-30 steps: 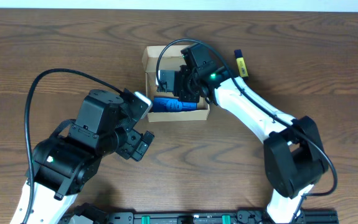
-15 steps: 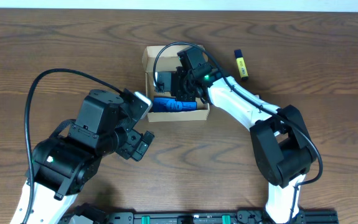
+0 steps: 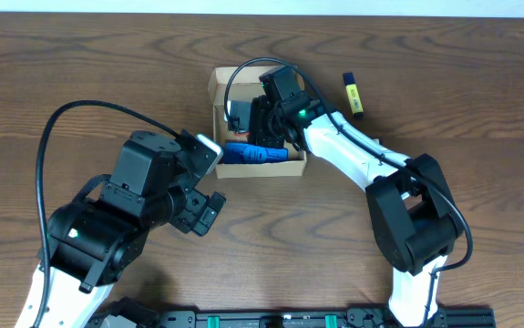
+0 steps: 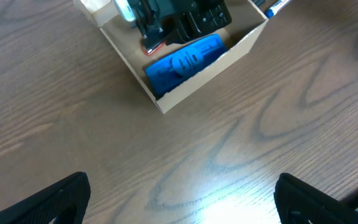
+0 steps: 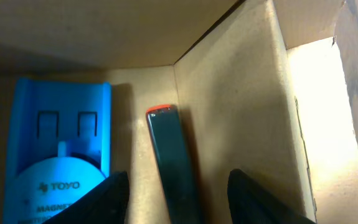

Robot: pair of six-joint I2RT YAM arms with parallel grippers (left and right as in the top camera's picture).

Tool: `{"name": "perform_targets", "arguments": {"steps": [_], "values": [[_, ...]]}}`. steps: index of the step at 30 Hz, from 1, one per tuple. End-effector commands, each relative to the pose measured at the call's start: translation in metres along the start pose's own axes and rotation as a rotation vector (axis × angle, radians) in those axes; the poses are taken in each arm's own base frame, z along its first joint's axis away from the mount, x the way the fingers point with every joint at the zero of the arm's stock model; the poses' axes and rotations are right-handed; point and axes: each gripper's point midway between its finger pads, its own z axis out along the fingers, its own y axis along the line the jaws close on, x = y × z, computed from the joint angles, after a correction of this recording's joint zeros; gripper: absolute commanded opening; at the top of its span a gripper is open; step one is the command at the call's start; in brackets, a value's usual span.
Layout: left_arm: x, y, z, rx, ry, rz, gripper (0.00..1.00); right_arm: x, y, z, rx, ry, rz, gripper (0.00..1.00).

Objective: Pack container
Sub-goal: 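Release the stapler and move the right gripper to the highlighter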

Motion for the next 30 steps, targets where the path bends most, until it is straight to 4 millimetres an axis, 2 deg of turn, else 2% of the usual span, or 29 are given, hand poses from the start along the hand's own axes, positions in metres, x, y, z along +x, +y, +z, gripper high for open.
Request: {"name": "perform_targets", "arguments": {"steps": [1,5,8,13,16,19,22,26,30], "values": [[-0.003,0.001,-0.003,-0.001,-0.009,-0.009,0.95,-0.028,-0.011,-0.031,0.045,-0.064,0.054,0.55],[-0.003,0.001,-0.003,-0.001,-0.009,-0.009,0.95,-0.05,-0.016,-0.075,0.085,-0.107,0.061,0.57],[-0.003,0.001,-0.003,-0.001,-0.009,-0.009,0.95,-0.061,-0.02,-0.117,0.127,-0.136,0.061,0.57],[-0.003,0.001,-0.003,-0.001,-0.009,-0.009,0.95,-0.068,-0.027,-0.184,0.205,-0.178,0.063,0.55],[-0.003,0.001,-0.003,-0.001,-0.009,-0.009,0.95,-0.066,-0.028,-0.214,0.242,-0.189,0.085,0.55],[-0.003,0.001,-0.003,-0.001,-0.009,-0.009,0.95,-0.049,-0.039,-0.24,0.318,-0.155,0.181,0.55],[-0.003,0.001,-0.003,-0.001,-0.009,-0.009,0.95,-0.017,-0.053,-0.254,0.386,-0.087,0.327,0.57],[-0.003,0.001,-0.003,-0.001,-0.009,-0.009,0.95,0.02,-0.061,-0.259,0.394,-0.031,0.494,0.58],[-0.003,0.001,-0.003,-0.001,-0.009,-0.009,0.95,0.042,-0.062,-0.262,0.395,0.008,0.579,0.58]]}}
